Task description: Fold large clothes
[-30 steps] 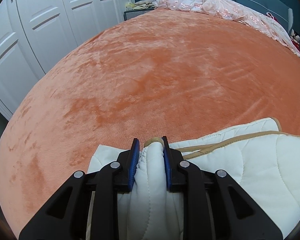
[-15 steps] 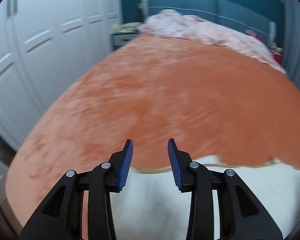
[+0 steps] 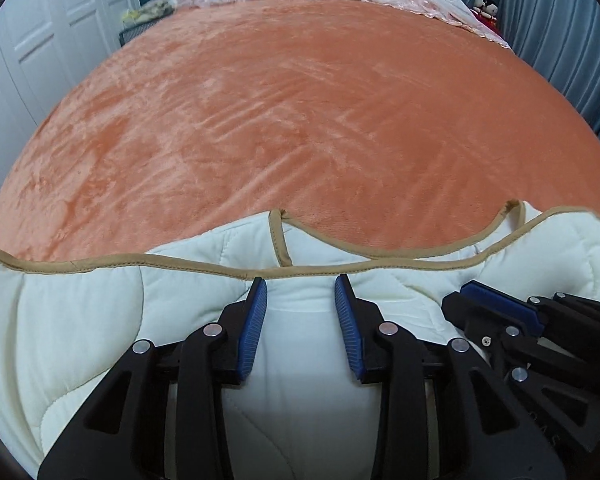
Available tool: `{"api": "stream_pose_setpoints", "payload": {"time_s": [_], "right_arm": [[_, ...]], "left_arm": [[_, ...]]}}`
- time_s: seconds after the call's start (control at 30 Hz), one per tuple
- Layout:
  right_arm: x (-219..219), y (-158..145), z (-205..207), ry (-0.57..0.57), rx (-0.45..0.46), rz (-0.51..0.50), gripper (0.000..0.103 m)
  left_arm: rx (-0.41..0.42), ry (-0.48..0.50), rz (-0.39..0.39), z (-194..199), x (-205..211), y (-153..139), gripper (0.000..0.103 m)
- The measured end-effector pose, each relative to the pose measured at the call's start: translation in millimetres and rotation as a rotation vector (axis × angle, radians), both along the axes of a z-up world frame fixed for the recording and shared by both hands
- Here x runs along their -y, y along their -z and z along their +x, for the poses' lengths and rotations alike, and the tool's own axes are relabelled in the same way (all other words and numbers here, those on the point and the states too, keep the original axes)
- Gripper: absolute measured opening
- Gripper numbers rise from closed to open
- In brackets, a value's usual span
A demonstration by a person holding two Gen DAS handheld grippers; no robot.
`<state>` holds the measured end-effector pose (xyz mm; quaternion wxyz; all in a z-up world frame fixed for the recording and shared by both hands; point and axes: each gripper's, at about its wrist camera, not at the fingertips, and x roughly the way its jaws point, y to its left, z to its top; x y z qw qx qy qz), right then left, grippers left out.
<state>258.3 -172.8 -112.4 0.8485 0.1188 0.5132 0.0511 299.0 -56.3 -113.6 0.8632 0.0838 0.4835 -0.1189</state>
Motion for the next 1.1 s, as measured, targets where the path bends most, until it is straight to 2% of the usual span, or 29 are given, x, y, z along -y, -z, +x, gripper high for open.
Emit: {"api": "stream_pose_setpoints", "payload": {"time_s": [0.1, 0.33, 0.77, 0.9, 0.97, 1.03, 1.07, 1.1], "right_arm": [[-3.6, 5.0, 1.3, 0.008, 0.028, -0.019, 0.008], [4.5, 11.4, 6.0, 0.025, 0.042, 0.039, 0.007], [3.2, 16.9, 9.8, 0.051, 0.070, 0.036, 0.004], [8.2, 14.2, 10.5, 0.059, 0.075, 0.067, 0.004], [15.3, 4.1, 6.7, 0.084, 0.082, 0.095, 0.004], [20.5, -17.9, -7.2, 0.164, 0.102, 0.051, 0.009], [22.1, -31.7, -19.2, 0.189, 0.130, 0.049, 0.019], [21.8, -40.9, -29.7, 0.187, 0.137, 0.073, 0.019]], "left_arm": [[0.050, -0.001, 0.044, -5.8, 8.7, 2.9, 0.035], [0.072, -0.014, 0.005, -1.4, 3.4, 5.6, 0.036], [0.101, -0.041, -0.018, 0.8, 3.6, 11.7, 0.036], [0.090, -0.040, -0.019, 2.7, 3.4, 7.8, 0.037], [0.059, -0.043, -0.057, 4.5, -4.6, -1.7, 0.037], [0.037, -0.109, -0.119, 1.4, -28.6, -21.2, 0.039], [0.036, -0.150, -0.158, -4.5, -45.3, -32.0, 0.043], [0.034, -0.178, -0.193, -11.9, -61.7, -40.8, 0.053]]}}
